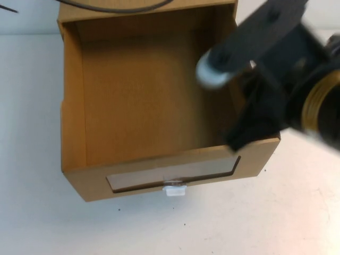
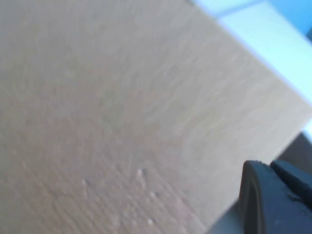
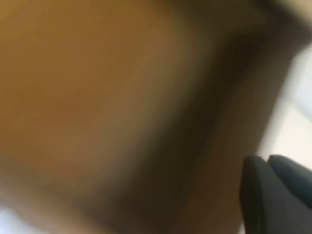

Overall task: Open the shoe box
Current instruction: 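Pull the top drawer of the cardboard box fully open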

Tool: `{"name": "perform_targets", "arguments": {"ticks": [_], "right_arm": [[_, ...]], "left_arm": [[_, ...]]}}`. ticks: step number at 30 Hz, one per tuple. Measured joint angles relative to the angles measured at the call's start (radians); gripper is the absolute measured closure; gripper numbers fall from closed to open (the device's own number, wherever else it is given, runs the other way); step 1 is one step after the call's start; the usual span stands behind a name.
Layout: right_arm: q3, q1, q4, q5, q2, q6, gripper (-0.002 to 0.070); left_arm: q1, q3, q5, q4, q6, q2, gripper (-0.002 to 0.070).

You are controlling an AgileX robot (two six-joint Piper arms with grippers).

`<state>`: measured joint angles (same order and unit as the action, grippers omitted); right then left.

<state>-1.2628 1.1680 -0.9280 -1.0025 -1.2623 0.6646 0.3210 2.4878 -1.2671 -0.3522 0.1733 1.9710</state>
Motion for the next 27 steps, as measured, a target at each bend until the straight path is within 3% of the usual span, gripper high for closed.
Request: {"name": "perform_targets", "arguments": {"ticks": [5, 9, 17, 23, 27], "right_arm": [[-0.086, -0.237, -0.002, 0.0, 0.0, -0.022, 0.0686], [-0.107, -0.46, 0.105, 0.042, 0.012, -0.101, 0.0687], [-0.094, -0.974, 0.655, 0.172, 0.064, -0.462, 0.0689], [0.069, -1.195, 1.011, 0.272, 0.175, -0.714, 0.0689], [0.239, -1.225, 1.211, 0.393, 0.303, -0.872, 0.0689]], "left_arm": [[0.0, 0.007, -0.002, 0.0, 0.027, -0.091, 0.068], [0.0, -0.043, -0.004, 0.068, 0.034, -0.197, 0.068], [0.0, -0.378, 0.023, 0.265, 0.029, -0.519, 0.068], [0.0, -0.905, 0.335, 0.301, 0.013, -0.863, 0.068], [0.0, -1.312, 0.668, 0.301, 0.002, -1.148, 0.068]]}}
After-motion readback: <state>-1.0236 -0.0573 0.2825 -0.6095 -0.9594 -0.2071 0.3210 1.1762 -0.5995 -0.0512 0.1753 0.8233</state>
